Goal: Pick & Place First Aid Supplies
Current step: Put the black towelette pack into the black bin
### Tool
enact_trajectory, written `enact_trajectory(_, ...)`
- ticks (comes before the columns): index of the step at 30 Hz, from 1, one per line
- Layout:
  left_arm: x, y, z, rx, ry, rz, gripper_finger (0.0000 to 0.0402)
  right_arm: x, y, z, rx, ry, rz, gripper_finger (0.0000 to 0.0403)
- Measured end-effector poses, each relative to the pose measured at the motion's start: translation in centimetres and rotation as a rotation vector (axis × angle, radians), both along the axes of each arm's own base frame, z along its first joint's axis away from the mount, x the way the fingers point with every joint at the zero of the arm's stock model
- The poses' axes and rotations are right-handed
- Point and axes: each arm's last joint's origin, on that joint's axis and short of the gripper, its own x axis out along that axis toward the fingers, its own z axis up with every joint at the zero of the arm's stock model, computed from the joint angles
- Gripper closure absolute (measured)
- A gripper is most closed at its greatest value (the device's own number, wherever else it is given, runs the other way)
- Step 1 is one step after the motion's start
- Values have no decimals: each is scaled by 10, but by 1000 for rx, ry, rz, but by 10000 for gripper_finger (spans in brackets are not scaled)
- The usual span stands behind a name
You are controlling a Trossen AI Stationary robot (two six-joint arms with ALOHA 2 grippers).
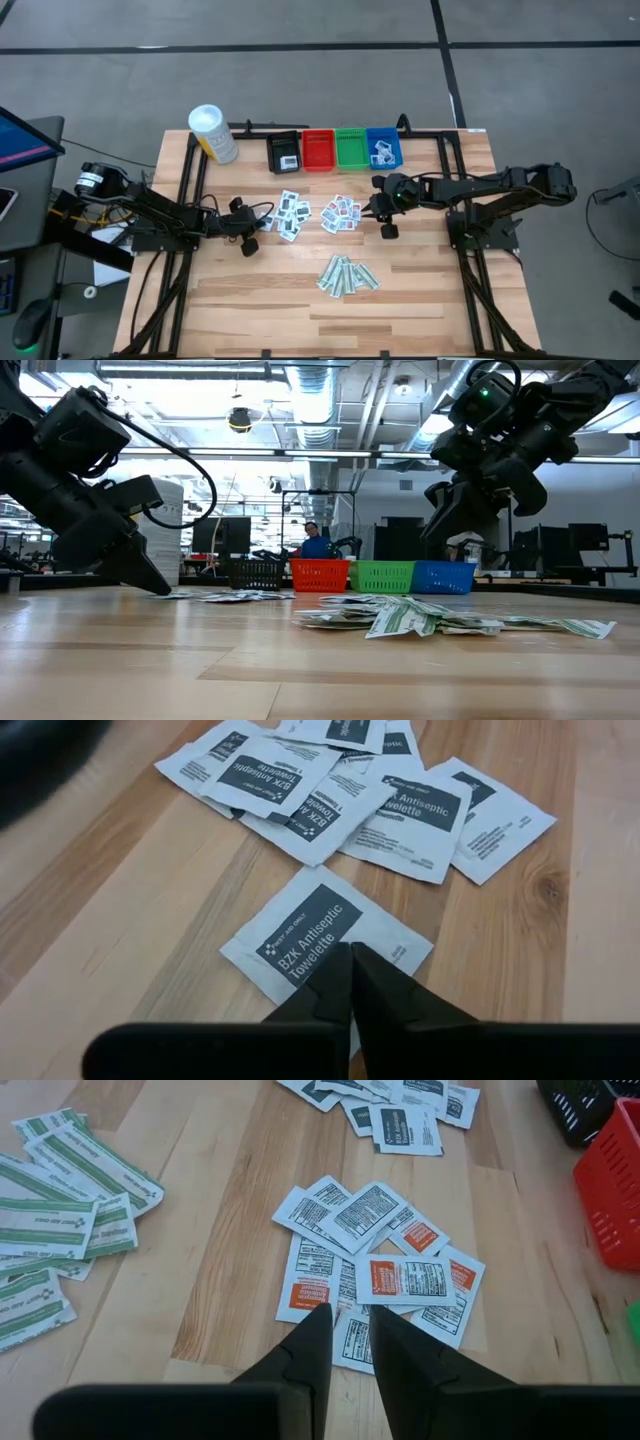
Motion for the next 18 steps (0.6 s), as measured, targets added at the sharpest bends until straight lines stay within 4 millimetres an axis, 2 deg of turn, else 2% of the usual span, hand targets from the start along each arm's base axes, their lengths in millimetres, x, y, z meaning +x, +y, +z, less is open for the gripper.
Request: enact_trajectory(18, 3, -2, 2, -41, -35, -40, 272, 0, 0, 0, 0, 0, 0, 338)
